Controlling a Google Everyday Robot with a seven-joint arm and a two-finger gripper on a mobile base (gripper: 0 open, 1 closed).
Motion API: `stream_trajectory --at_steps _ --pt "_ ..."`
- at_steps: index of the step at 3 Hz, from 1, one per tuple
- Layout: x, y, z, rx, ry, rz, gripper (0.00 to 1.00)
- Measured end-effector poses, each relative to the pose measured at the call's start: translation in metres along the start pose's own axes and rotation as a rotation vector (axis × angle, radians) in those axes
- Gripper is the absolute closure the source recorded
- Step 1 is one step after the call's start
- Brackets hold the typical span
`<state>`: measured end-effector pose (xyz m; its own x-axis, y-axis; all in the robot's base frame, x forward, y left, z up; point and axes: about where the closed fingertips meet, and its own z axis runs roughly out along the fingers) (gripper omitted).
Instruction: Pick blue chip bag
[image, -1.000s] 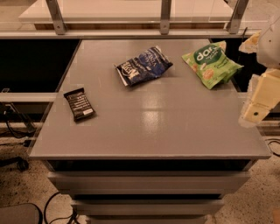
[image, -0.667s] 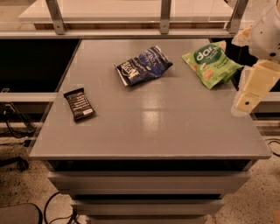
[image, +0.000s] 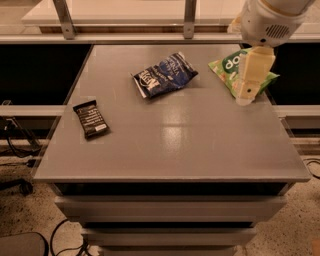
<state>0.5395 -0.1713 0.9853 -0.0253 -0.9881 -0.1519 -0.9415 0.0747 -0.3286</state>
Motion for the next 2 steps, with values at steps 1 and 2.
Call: stream_trajectory --at_steps 1,2 --pt "-0.031 -0.042 0.020 0.009 0.043 -0.128 0.00" --pt "-0.054 -0.074 0.034 0.019 0.069 -0.209 0.00"
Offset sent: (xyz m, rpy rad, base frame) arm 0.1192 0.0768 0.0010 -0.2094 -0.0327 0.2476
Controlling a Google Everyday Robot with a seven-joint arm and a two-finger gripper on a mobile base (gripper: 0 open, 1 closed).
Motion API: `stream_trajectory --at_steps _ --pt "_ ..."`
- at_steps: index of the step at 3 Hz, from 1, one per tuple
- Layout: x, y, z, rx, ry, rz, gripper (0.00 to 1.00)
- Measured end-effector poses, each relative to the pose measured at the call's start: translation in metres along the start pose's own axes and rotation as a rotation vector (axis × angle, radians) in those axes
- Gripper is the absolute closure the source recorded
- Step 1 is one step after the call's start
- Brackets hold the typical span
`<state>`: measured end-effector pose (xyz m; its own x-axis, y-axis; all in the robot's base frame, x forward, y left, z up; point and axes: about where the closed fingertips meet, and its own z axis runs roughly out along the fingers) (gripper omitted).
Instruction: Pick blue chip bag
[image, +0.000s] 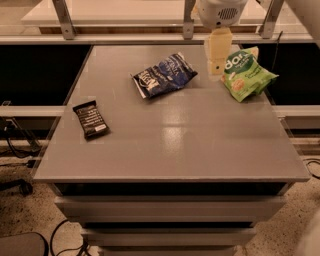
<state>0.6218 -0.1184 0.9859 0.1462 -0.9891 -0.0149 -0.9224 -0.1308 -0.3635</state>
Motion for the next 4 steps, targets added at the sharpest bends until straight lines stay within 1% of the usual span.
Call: stream_trajectory --at_steps 1,2,3,4 --pt "-0.016 -0.029 0.019 0.003 0.019 -0.056 0.00" --pt "-0.028 -0.054 0.039 -0.001 0.023 -0.079 0.00" --pt "-0.034 -0.071 0.056 -0.009 0.020 -0.085 0.00" --pt "-0.038 -0.080 0.076 -0.031 0.014 -0.088 0.00"
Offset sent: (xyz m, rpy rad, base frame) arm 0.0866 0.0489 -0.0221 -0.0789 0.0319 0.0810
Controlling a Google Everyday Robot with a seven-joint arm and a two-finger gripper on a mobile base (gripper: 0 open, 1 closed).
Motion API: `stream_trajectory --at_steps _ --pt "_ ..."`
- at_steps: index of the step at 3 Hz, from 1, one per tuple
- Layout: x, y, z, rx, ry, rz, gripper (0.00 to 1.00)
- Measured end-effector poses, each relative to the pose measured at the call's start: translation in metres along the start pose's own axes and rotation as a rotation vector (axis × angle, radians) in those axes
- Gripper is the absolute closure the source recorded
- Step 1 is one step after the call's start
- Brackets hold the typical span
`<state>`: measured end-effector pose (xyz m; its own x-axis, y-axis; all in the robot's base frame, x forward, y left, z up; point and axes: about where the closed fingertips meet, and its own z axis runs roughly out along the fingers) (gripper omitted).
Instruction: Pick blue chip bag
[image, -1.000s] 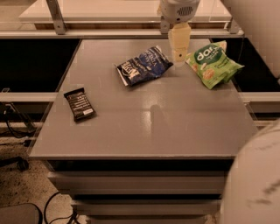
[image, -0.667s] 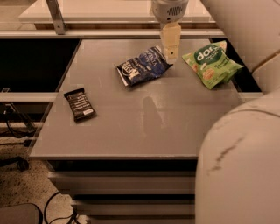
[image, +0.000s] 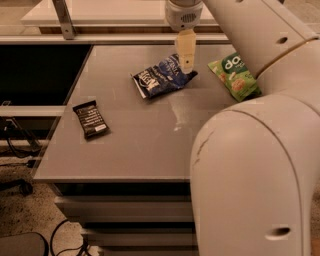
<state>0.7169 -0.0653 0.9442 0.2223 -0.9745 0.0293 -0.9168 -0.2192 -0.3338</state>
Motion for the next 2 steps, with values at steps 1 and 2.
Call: stream_trajectory --at_steps 1,2 --pt "-0.004 -0.005 0.017 -0.023 -0.011 -0.002 0.00" --pt "-0.009 -0.006 0.034 -0.045 -0.032 -0.003 0.00"
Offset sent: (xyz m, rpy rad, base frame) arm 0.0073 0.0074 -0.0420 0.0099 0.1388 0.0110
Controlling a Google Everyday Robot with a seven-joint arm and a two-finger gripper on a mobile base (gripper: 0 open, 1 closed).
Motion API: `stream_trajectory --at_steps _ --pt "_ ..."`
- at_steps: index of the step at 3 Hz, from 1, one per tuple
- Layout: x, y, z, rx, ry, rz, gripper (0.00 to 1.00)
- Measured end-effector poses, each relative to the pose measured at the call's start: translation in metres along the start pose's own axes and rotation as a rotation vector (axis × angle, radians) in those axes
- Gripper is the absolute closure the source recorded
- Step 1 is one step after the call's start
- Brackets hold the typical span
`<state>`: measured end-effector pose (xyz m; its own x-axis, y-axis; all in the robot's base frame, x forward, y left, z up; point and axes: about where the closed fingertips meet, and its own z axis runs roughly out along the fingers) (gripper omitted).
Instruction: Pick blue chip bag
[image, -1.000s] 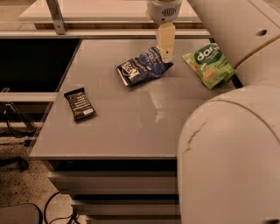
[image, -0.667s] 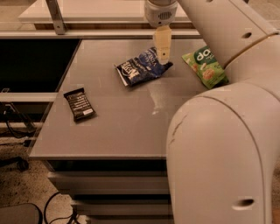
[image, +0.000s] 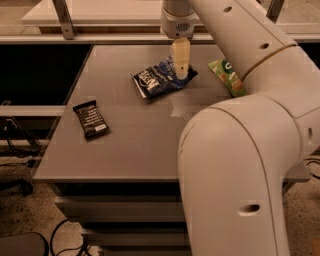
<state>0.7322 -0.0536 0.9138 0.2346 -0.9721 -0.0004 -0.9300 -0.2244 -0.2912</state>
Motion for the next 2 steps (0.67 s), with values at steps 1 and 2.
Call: stream_trajectory --at_steps 1,2 --pt "-0.002 0.003 0.014 -0.026 -0.017 0.002 0.00" --pt "-0.004 0.010 0.029 -0.060 -0.034 0.005 0.00"
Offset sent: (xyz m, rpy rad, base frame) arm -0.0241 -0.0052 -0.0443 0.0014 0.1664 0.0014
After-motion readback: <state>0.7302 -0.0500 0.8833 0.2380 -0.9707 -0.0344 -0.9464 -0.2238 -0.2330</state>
